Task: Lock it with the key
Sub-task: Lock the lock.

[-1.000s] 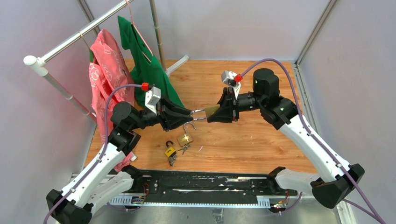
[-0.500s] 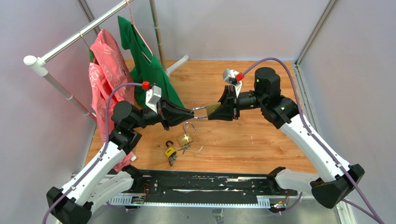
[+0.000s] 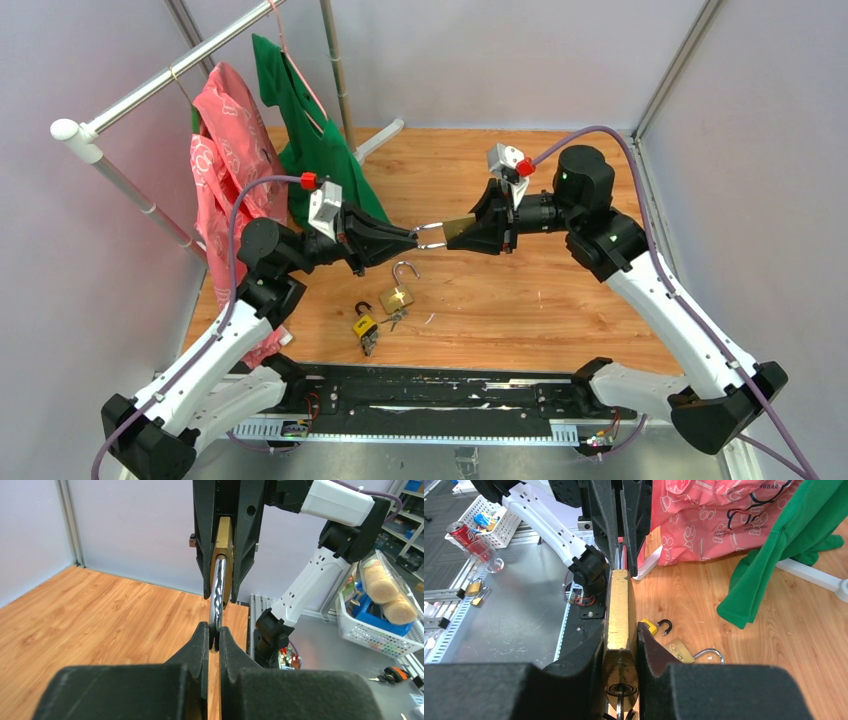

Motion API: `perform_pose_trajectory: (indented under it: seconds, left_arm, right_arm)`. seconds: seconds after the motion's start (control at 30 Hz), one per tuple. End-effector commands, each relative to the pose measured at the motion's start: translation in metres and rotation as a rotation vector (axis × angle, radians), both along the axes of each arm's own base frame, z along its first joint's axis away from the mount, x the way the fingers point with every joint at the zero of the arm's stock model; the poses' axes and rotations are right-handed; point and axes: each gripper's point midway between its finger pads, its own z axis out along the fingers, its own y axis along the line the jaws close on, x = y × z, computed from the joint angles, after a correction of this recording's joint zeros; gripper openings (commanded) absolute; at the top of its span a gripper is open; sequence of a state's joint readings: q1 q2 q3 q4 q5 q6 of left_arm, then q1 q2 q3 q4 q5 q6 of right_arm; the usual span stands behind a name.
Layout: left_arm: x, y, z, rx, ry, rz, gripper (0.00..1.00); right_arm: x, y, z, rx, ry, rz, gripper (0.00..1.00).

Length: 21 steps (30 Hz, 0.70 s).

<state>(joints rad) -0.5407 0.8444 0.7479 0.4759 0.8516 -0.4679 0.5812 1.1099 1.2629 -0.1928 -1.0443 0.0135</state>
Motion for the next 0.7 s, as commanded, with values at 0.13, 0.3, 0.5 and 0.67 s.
perform_pose_trajectory:
  seconds: [0.13,0.3,0.5,0.67]
  left_arm:
    - [-0.038,-0.003,0.011,0.006,-0.08,-0.172,0.0]
    - [-0.041,-0.003,0.019,-0.005,-0.084,-0.187,0.0]
    - [-0.055,0.0,0.034,-0.014,-0.145,-0.231,0.0]
    - [-0.057,0.0,0.034,0.004,-0.174,-0.223,0.0]
  right_arm:
    - [0.033,-0.005,0.025,0.074,-0.174,-0.148,0.0]
    - [0.025,-0.007,0.023,0.09,-0.193,-0.112,0.0]
    - [-0.003,-0.012,0.039,0.165,-0.253,0.075,0.0]
    - [-0.006,-0.012,0.043,0.166,-0.262,0.105,0.0]
